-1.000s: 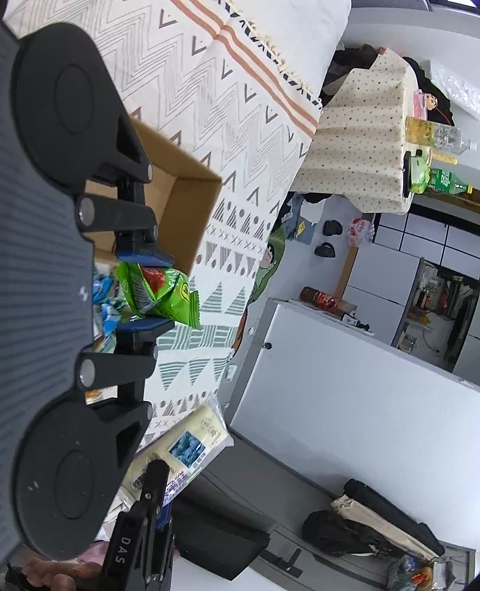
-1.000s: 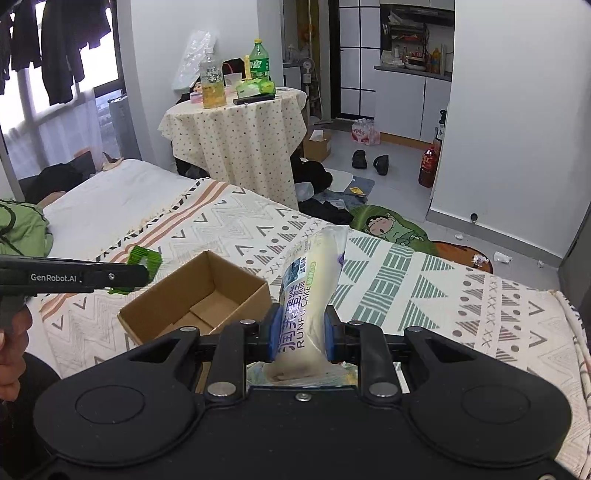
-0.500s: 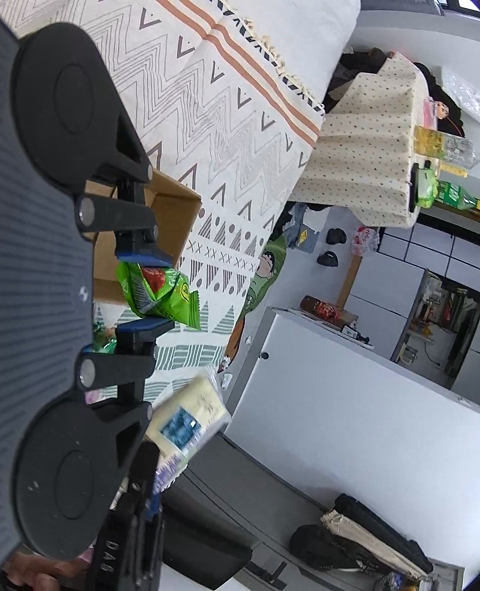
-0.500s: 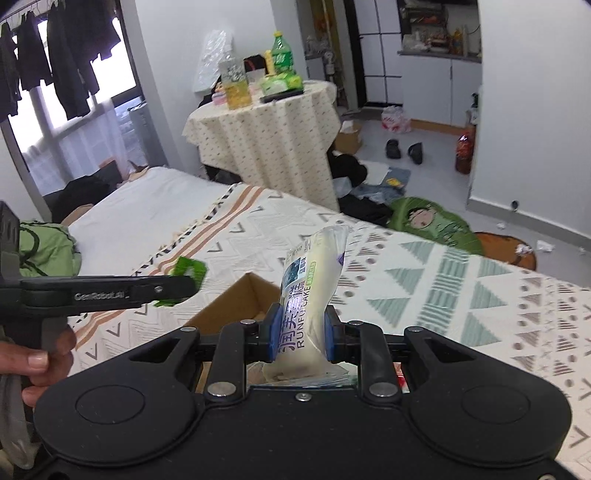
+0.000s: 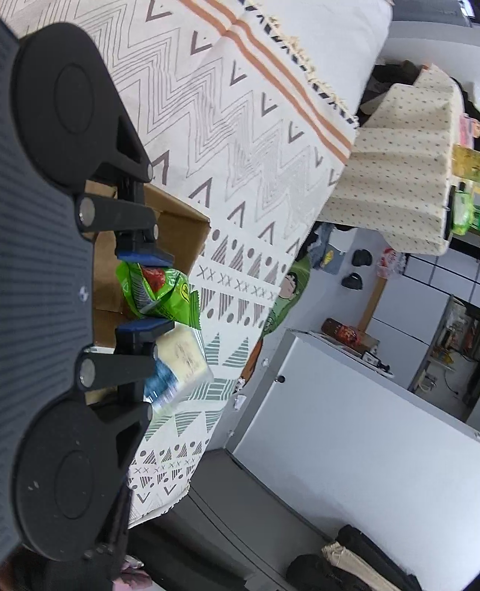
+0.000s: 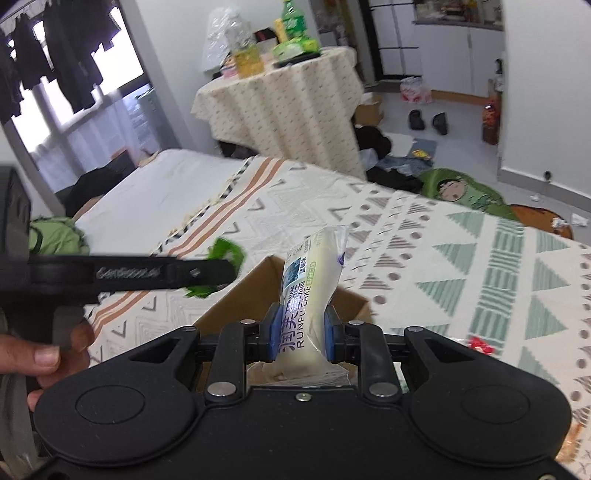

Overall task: Organize snacks
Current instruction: 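Carry white cake bar into box with right tool while left tool drops green packet in, then raise both open tools out of the box back toward the snacks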

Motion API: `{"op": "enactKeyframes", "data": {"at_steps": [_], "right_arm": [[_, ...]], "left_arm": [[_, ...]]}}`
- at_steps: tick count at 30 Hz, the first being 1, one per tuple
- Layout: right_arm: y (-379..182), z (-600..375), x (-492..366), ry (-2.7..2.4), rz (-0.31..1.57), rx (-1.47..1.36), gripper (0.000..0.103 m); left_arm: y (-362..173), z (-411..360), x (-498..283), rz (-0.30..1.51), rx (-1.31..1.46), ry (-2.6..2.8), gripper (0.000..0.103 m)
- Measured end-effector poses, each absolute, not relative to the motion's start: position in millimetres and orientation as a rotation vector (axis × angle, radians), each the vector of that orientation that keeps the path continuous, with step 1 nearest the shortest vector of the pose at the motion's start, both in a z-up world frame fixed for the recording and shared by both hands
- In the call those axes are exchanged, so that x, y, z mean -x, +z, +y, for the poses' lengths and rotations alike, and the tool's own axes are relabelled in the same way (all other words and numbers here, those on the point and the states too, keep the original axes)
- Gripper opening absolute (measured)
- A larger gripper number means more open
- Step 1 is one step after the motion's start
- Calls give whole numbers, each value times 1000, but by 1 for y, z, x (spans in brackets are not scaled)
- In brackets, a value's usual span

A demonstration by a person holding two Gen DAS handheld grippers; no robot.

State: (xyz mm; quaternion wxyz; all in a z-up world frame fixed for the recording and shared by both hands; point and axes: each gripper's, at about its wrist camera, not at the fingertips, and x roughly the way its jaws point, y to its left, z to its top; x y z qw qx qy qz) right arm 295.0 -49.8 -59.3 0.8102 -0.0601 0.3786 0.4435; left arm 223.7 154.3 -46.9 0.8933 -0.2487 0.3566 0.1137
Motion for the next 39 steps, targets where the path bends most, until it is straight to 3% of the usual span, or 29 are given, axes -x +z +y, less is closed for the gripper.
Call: {"op": "enactKeyframes", "data": {"at_steps": [4, 11, 13, 14, 15, 21, 24, 30, 33, 39], "right_arm": [[-67, -36, -297, 976, 832, 127, 23], [-79, -22, -302, 1000, 866, 77, 26], [-82, -18, -300, 1024, 859, 82, 43], [-83, -18, -298, 1015, 862, 93, 64], [-82, -20, -297, 996, 856, 94, 76], [-70, -42, -293, 948, 850, 85, 81], [-64, -58, -287, 912, 829, 92, 94], [-63, -88, -276, 870, 837, 65, 101], [-62, -102, -270, 845, 823, 58, 103], [-61, -131, -263, 804, 811, 12, 103]], "left_arm": [[-48, 158, -228, 736, 508, 272, 35], [-43, 166, -219, 763, 524, 323, 65], [-42, 167, -216, 775, 521, 344, 72], [-41, 168, -214, 783, 520, 351, 73], [-41, 170, -213, 790, 523, 355, 73], [-36, 165, -197, 817, 498, 392, 79], [-36, 157, -191, 829, 489, 383, 80], [-33, 134, -180, 818, 443, 376, 91], [-32, 121, -174, 796, 424, 365, 101], [-30, 98, -170, 784, 393, 330, 103]]}}
